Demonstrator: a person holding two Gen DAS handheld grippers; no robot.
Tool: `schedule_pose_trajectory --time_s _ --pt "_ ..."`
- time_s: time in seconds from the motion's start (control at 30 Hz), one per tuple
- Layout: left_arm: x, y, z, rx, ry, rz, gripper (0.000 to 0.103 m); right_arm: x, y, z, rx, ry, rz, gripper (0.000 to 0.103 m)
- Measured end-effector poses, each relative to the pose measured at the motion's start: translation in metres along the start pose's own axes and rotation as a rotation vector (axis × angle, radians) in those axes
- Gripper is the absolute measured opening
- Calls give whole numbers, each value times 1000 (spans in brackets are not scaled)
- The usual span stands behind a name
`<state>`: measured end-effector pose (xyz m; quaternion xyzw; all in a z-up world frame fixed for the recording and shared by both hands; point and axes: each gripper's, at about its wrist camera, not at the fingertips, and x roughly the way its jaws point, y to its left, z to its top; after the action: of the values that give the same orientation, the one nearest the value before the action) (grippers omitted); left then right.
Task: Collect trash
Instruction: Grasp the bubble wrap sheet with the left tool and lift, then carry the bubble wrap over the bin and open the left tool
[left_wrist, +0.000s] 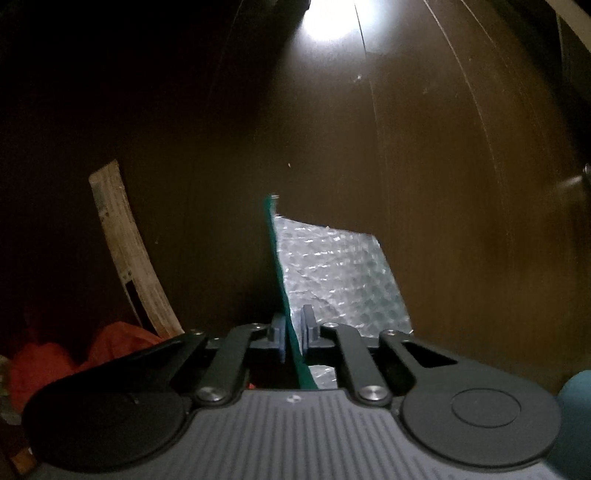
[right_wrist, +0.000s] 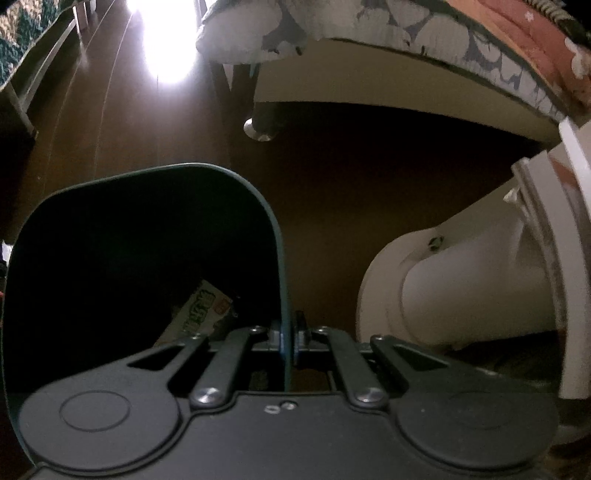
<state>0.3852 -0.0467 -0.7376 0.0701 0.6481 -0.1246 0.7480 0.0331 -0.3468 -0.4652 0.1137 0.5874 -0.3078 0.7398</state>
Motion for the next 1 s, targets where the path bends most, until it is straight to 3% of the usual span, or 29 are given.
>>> schedule_pose_trajectory --time_s 0.2,0.43,0.53,0.67,0.77,0.9,1.0 --pt "-35 -13 -5 47 -54 -32 3 -15 6 4 -12 -52 -43 7" --pt "-109 -64 -28 232 -139 -121 3 -11 9 16 -45 -34 -83 7" --pt "-157 -86 -42 324 -185 -205 3 -10 10 19 -42 -38 -75 7" --pt "-230 -116 -60 432 -258 -368 3 -10 14 21 -51 -40 -72 6" --pt "-273 -135 -65 494 -270 -500 3 -13 18 23 -57 -44 -72 6" --pt "-289 -168 -77 586 -233 -624 3 -16 24 24 -77 -51 -68 6" --pt "-286 -199 -91 649 -221 -634 3 -18 30 23 -91 -56 -69 7"
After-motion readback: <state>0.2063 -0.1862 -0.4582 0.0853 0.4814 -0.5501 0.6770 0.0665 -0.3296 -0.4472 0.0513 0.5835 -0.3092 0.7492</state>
